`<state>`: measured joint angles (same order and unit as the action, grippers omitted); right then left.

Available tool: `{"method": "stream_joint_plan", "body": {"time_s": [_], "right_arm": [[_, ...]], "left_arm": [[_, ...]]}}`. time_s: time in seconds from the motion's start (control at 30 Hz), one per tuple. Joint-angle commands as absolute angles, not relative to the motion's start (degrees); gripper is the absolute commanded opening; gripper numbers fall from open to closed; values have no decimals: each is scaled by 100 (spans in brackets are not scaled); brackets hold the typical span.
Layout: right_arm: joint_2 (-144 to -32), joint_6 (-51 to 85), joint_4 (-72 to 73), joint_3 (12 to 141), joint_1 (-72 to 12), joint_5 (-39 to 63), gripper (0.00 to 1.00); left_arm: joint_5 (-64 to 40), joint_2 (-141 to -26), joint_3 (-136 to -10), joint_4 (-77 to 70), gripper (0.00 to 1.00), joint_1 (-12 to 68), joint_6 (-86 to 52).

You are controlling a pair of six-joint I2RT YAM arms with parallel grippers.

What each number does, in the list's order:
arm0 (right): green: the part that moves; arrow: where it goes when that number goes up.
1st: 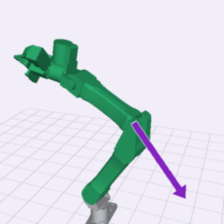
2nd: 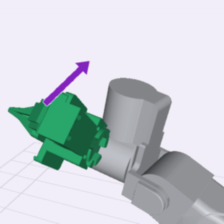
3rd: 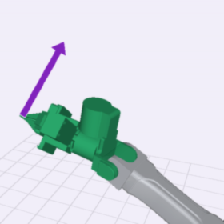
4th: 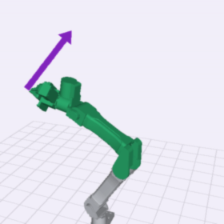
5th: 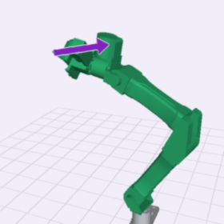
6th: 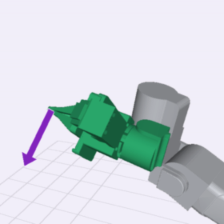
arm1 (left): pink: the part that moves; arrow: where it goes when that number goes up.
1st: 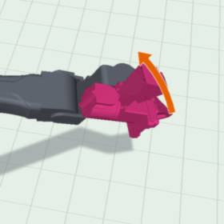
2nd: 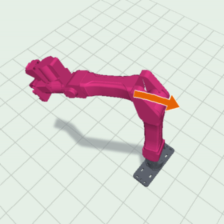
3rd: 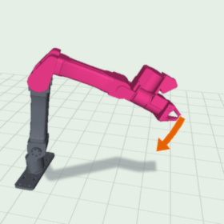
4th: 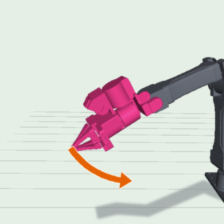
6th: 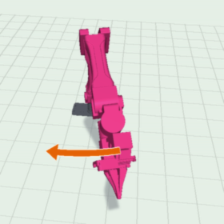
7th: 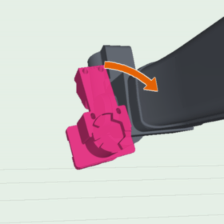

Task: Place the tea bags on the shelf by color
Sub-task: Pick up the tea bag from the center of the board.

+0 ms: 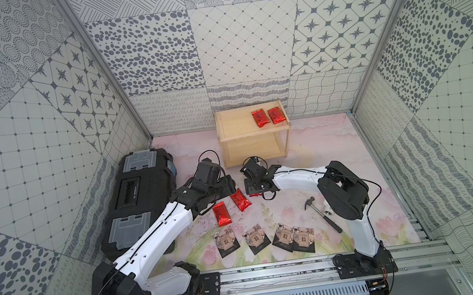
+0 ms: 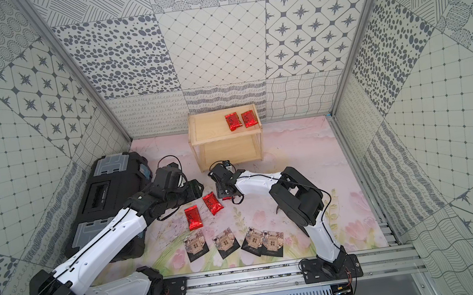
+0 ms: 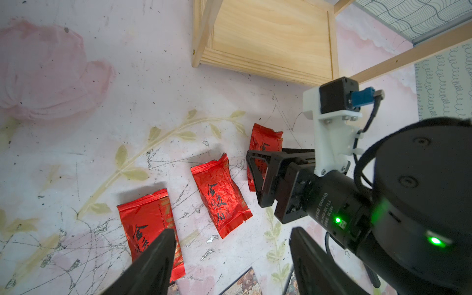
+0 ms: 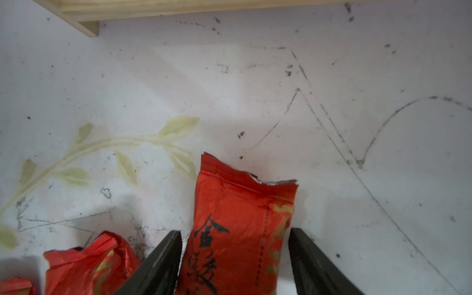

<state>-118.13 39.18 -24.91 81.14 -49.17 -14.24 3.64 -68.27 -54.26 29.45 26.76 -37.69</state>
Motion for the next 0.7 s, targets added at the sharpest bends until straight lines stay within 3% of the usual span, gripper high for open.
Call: {"method": "stream_joint_plan", "body": {"time_s": [0.0,0.27,0.43,0.67], "right_arm": [[-11712,3887,-2461,7985,-4927,-1608,69],[-11742,3766,-2464,7910,-4934,-1639,65],[-11645,3704,-2465,7863,-4932,-1667,57],[-11216,3669,-2523,7675,-4940,-1761,55]], "left_arm": [[510,-6820,-5458,3081,76,2664,-3798],[514,-6807,-5455,3084,76,2655,-3789],[545,-6777,-5457,3094,76,2654,-3788],[501,-6776,-5513,3085,76,2658,-3790]]}}
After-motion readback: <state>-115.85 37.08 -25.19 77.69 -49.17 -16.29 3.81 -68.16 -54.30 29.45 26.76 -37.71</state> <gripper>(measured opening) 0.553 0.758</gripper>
